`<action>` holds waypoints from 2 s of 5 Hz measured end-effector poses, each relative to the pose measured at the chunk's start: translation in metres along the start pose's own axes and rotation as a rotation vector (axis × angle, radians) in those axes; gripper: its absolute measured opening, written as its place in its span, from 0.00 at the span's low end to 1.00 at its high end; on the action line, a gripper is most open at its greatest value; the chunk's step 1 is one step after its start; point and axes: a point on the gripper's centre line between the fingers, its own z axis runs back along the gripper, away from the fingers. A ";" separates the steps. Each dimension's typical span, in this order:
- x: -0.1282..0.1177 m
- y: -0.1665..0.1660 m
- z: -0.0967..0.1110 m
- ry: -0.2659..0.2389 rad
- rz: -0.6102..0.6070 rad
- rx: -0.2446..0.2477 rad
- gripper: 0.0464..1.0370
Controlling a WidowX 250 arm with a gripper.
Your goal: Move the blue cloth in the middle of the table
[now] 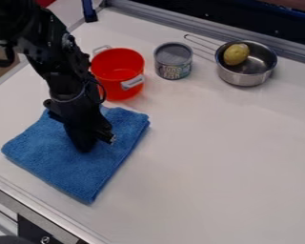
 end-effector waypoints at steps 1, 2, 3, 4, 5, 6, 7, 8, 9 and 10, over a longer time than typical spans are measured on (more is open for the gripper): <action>0.000 -0.017 0.000 0.013 0.007 -0.015 0.01; 0.001 -0.035 0.000 0.001 0.027 -0.030 0.01; -0.001 -0.060 0.003 -0.016 0.057 -0.050 0.01; -0.001 -0.084 0.006 -0.022 0.067 -0.072 0.01; -0.007 -0.104 0.010 -0.019 0.076 -0.097 0.01; -0.007 -0.121 0.012 -0.020 0.099 -0.108 0.01; -0.009 -0.127 0.012 -0.020 0.092 -0.113 0.01; -0.009 -0.128 0.012 -0.020 0.104 -0.108 0.01; -0.007 -0.125 0.015 -0.030 0.103 -0.106 0.02; 0.004 -0.119 0.025 -0.045 0.126 -0.115 0.15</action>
